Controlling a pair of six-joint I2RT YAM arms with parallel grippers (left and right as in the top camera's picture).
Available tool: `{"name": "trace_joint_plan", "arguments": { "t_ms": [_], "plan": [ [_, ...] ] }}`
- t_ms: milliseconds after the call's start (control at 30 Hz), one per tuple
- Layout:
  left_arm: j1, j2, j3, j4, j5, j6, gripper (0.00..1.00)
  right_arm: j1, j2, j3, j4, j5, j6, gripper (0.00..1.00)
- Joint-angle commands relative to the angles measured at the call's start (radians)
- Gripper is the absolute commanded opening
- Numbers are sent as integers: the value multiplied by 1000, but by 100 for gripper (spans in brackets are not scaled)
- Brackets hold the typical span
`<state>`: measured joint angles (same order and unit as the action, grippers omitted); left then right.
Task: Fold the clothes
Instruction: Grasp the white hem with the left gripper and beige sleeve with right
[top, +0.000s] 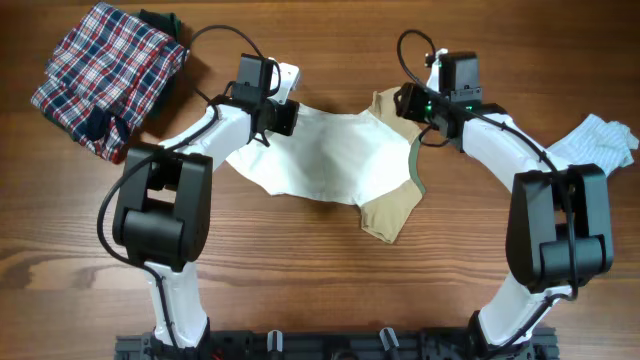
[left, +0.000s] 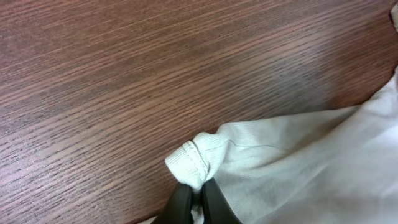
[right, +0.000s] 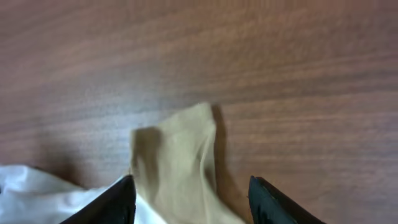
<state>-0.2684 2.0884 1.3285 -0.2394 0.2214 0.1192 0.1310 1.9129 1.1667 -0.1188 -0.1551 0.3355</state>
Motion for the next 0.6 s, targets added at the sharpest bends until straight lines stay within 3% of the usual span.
{"name": "trace_joint_plan", "arguments": {
  "t_ms": [0,167,567],
  "plan": [
    [-4,-32,-6,14,-10,4,5,5,16,11,42,50,-21,56],
    [-4,-32,-6,16,-10,5,6,10,66,11,88,22,-26,50],
    [-4,-32,-6,19,-10,4,6,29,111,11,140,37,-21,47]
  ]
}}
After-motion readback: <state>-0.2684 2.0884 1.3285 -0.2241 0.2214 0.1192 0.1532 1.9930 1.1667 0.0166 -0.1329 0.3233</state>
